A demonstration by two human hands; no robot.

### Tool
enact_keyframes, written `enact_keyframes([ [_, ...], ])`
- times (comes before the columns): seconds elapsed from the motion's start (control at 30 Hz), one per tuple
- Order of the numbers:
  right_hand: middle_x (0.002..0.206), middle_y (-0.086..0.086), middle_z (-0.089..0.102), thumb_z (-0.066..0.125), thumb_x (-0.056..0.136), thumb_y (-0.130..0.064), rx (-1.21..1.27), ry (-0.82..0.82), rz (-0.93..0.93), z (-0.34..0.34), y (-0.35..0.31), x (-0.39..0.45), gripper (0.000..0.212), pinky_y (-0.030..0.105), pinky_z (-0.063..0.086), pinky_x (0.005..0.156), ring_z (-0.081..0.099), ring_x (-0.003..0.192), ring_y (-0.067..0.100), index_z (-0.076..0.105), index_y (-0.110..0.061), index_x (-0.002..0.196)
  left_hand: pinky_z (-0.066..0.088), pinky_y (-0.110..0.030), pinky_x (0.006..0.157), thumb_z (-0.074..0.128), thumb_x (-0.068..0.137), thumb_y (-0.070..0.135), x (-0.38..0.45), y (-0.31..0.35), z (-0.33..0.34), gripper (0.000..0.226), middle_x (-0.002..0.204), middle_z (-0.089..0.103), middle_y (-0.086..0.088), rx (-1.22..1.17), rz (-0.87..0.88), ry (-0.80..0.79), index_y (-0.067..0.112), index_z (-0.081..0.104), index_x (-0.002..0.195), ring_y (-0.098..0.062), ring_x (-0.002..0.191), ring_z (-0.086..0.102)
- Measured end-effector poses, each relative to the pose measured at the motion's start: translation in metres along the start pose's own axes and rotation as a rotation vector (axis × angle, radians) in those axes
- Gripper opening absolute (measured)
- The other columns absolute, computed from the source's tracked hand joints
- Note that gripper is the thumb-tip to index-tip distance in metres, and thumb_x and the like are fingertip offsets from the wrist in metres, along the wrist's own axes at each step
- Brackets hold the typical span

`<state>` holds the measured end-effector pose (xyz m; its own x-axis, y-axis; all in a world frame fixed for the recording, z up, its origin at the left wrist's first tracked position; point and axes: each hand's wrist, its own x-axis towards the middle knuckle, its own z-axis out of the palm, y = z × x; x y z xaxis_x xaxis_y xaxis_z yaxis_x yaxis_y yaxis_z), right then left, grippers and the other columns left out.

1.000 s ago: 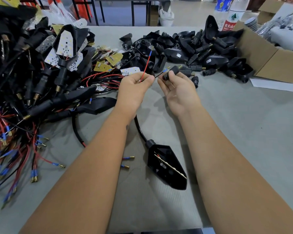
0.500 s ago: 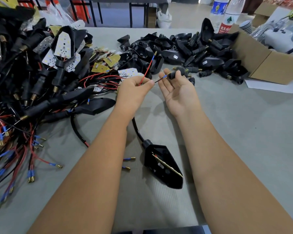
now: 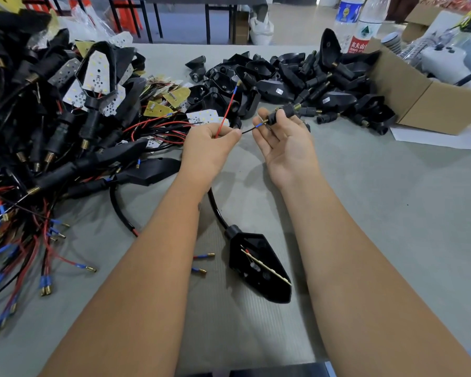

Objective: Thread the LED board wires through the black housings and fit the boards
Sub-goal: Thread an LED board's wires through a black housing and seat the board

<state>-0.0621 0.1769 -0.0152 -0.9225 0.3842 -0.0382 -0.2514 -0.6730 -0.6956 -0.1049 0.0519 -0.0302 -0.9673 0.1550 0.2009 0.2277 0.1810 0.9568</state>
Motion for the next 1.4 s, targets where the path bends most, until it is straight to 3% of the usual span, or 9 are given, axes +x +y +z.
enact_keyframes([
  [0.27,0.09,0.012,0.071,0.052,0.099,-0.01,-0.057,0.013,-0.032,0.001,0.0,-0.002,0.003,0.03,0.058,0.073,0.07,0.077,0.021,0.049,-0.011,0.098,0.037,-0.024,0.057,0.069,0.088,0.025,0.0,-0.002,0.0,0.026,0.054,0.046,0.008,0.042,0.012,0.029,0.025,0.062,0.063,-0.006,0.051,0.038],
  [0.4,0.09,0.013,0.071,0.055,0.097,-0.006,-0.161,-0.003,-0.046,0.002,0.003,-0.002,0.019,0.03,0.059,0.072,0.07,0.077,0.021,0.045,-0.007,0.113,0.04,-0.027,0.063,0.069,0.088,0.025,-0.001,0.001,-0.001,0.021,0.061,0.054,0.002,0.014,0.023,0.011,0.024,0.065,0.068,-0.011,0.06,0.044],
  [0.5,0.092,0.013,0.07,0.057,0.095,-0.005,-0.341,-0.057,-0.032,0.005,0.008,-0.003,0.012,0.031,0.058,0.076,0.069,0.08,0.022,0.048,-0.008,0.104,0.045,-0.032,0.069,0.065,0.092,0.025,-0.004,0.003,-0.002,0.018,0.073,0.062,-0.006,-0.017,0.055,-0.06,0.023,0.067,0.074,-0.015,0.068,0.052],
  [0.63,0.08,0.0,0.062,0.064,0.09,-0.005,-0.57,-0.084,-0.069,0.007,0.011,-0.005,0.007,0.034,0.053,0.082,0.062,0.078,0.016,0.06,-0.01,0.092,0.031,-0.024,0.047,0.05,0.098,0.031,-0.002,0.007,-0.003,0.019,0.048,0.045,0.015,-0.098,-0.046,-0.039,0.025,0.057,0.081,-0.007,0.046,0.036],
  [0.77,0.075,0.003,0.059,0.068,0.088,-0.006,-0.72,-0.152,-0.087,0.009,0.011,-0.01,0.015,0.027,0.046,0.068,0.052,0.069,0.014,0.066,-0.002,0.102,0.024,-0.02,0.04,0.048,0.1,0.034,-0.004,0.008,-0.003,0.025,0.047,0.038,0.015,-0.136,-0.082,-0.109,0.026,0.054,0.077,-0.006,0.043,0.029],
  [0.87,0.077,0.003,0.06,0.064,0.088,-0.001,-0.665,-0.106,-0.083,0.013,0.011,-0.011,0.021,0.027,0.047,0.067,0.054,0.067,0.015,0.061,-0.006,0.108,0.023,-0.024,0.044,0.047,0.101,0.032,-0.004,0.006,-0.003,0.035,0.049,0.037,0.013,-0.115,-0.055,-0.102,0.023,0.049,0.067,-0.007,0.045,0.028],
  [1.03,0.071,-0.006,0.058,0.059,0.093,-0.01,-0.485,0.014,-0.079,0.013,0.007,-0.01,0.01,0.023,0.047,0.06,0.051,0.059,0.013,0.066,-0.015,0.098,0.018,-0.035,0.054,0.046,0.101,0.034,-0.001,0.004,-0.003,0.032,0.06,0.032,0.002,-0.05,-0.064,-0.06,0.018,0.041,0.074,-0.015,0.054,0.024],
  [1.27,0.081,0.0,0.057,0.06,0.092,-0.006,-0.403,-0.025,-0.123,0.014,0.008,-0.014,0.017,0.025,0.048,0.061,0.057,0.059,0.015,0.063,-0.019,0.082,0.018,-0.034,0.055,0.043,0.102,0.035,-0.001,0.004,-0.003,0.033,0.058,0.032,0.001,-0.049,-0.065,-0.059,0.015,0.043,0.077,-0.016,0.054,0.024],
  [1.4,0.082,0.001,0.061,0.061,0.092,-0.005,-0.445,-0.066,-0.142,0.015,0.008,-0.016,0.018,0.026,0.05,0.066,0.059,0.071,0.017,0.061,-0.021,0.083,0.02,-0.026,0.046,0.041,0.103,0.032,0.0,0.004,-0.003,0.055,0.046,0.036,0.01,-0.102,-0.106,-0.044,0.022,0.051,0.051,-0.01,0.042,0.026],
])
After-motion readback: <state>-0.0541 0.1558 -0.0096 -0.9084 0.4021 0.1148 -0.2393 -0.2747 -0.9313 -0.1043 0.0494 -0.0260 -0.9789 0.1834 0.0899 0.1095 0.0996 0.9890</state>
